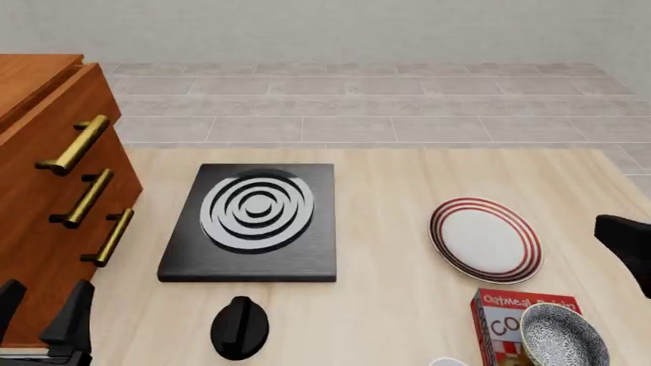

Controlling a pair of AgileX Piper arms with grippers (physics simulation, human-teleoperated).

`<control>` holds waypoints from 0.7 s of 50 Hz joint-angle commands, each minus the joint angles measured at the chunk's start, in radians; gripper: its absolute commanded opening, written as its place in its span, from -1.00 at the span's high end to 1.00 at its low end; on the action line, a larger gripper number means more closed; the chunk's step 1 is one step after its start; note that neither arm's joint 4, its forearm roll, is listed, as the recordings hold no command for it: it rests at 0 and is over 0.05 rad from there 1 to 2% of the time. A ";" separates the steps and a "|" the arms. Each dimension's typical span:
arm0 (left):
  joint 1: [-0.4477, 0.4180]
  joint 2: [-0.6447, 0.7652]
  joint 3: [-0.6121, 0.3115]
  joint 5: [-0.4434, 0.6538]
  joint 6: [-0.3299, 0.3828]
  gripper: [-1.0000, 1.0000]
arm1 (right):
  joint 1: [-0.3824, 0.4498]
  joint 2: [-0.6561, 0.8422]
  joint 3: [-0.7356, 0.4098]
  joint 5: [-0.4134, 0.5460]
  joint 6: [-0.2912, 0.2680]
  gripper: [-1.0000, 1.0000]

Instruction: Pick the akita bowl on the cookies box and place it on the plate.

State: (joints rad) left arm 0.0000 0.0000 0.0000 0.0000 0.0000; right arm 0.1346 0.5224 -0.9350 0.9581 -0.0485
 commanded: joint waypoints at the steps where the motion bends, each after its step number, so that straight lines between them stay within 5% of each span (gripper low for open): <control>1: 0.000 0.000 0.000 0.000 0.000 -1.00 | -0.051 0.056 0.028 0.050 -0.055 -1.00; 2: 0.000 0.000 0.000 0.000 0.000 -1.00 | -0.019 0.068 0.040 0.053 -0.003 -1.00; 3: 0.000 0.000 0.000 0.000 0.000 -1.00 | -0.055 0.061 0.046 0.048 -0.055 -1.00; 5: 0.000 0.000 0.000 0.000 0.000 -1.00 | -0.057 0.076 0.043 0.060 -0.035 -1.00; 6: 0.000 0.000 0.000 0.000 0.000 -1.00 | -0.085 0.071 0.040 0.060 -0.071 -1.00; 7: 0.000 0.000 0.000 0.000 0.000 -1.00 | -0.074 0.080 0.036 0.066 -0.030 -1.00; 9: 0.000 0.000 0.000 0.000 0.000 -1.00 | -0.091 0.072 0.045 0.070 -0.080 -1.00; 10: 0.000 0.000 0.000 0.000 0.000 -1.00 | -0.078 0.078 0.038 0.074 -0.045 -1.00; 12: 0.000 0.000 0.000 0.000 0.000 -1.00 | -0.112 0.070 0.045 0.074 -0.106 -1.00; 13: 0.000 0.000 0.000 0.000 0.000 -1.00 | -0.091 0.080 0.038 0.075 -0.061 -1.00; 14: 0.000 0.000 0.000 0.000 0.000 -1.00 | -0.112 0.076 0.040 0.071 -0.093 -1.00; 16: 0.000 0.000 0.000 0.000 0.000 -1.00 | -0.094 0.088 0.042 0.066 -0.050 -1.00; 17: 0.000 0.000 0.000 0.000 0.000 -1.00 | -0.116 0.080 0.057 0.056 -0.103 -1.00; 35: 0.000 0.000 0.000 0.000 0.000 -1.00 | -0.112 0.077 0.078 0.044 -0.090 -1.00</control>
State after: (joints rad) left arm 0.0000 0.0000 0.0000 0.0000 0.0000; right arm 0.0298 0.5988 -0.8717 1.0076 -0.1390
